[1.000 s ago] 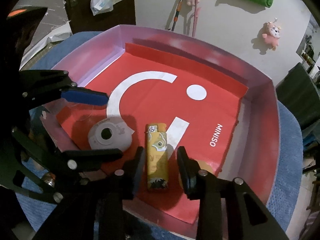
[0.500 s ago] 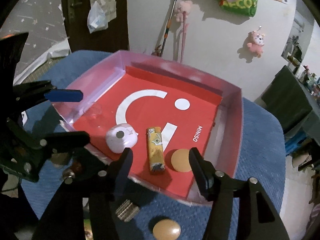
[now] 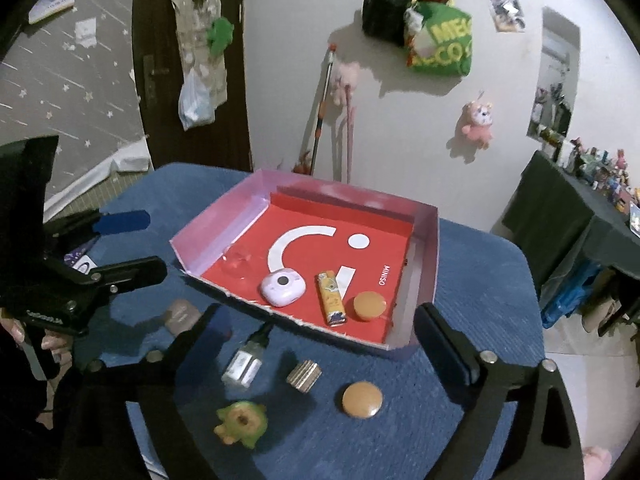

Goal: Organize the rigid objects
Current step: 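Open both grippers and withdraw them from the box, then grasp the brown EYE SHADOW case with the left gripper while the right grasps the studded silver cylinder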

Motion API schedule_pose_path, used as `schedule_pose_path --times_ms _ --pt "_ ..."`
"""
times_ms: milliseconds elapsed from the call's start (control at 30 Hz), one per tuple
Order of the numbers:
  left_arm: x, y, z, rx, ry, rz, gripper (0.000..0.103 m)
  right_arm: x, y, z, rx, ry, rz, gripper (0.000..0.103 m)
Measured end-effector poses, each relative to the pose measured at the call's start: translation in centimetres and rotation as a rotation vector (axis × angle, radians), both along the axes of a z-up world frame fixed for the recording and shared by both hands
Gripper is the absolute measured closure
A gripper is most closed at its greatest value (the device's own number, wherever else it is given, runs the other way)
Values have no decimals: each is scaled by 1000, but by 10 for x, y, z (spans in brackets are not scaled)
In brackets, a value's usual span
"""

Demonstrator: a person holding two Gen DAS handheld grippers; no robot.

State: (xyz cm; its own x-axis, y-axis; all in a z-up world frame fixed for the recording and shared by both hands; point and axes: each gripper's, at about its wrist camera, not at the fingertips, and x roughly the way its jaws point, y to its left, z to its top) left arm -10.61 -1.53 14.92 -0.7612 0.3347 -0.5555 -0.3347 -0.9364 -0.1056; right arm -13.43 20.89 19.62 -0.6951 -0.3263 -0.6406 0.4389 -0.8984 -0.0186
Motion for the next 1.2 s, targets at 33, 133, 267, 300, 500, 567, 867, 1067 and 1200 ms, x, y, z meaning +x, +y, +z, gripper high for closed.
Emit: schedule_pose_path --times_ms 33,133,267,300,500,567,867,1067,1200 --pt "9 0 -2 -7 18 19 7 9 1 1 0 15 -9 4" --pt "32 -2 -8 -9 53 61 6 38 1 -1 2 63 -36 0" --pt "59 -2 -23 -26 75 106 6 71 1 -14 -2 106 -85 0" --pt "63 -2 -27 -25 74 111 6 77 2 -18 -11 109 -91 0" --pt "82 -4 -53 -3 48 138 6 108 1 -54 -52 117 -150 0" --pt "84 -4 -63 0 24 141 6 112 3 -65 -76 102 -166 0" --pt "83 -6 -91 3 -44 170 6 110 3 -100 -93 50 -213 0" --pt "81 -7 -96 3 -62 169 6 106 1 -110 -92 26 -205 0" --pt "80 -8 -96 1 -69 170 6 104 0 -114 -86 19 -205 0"
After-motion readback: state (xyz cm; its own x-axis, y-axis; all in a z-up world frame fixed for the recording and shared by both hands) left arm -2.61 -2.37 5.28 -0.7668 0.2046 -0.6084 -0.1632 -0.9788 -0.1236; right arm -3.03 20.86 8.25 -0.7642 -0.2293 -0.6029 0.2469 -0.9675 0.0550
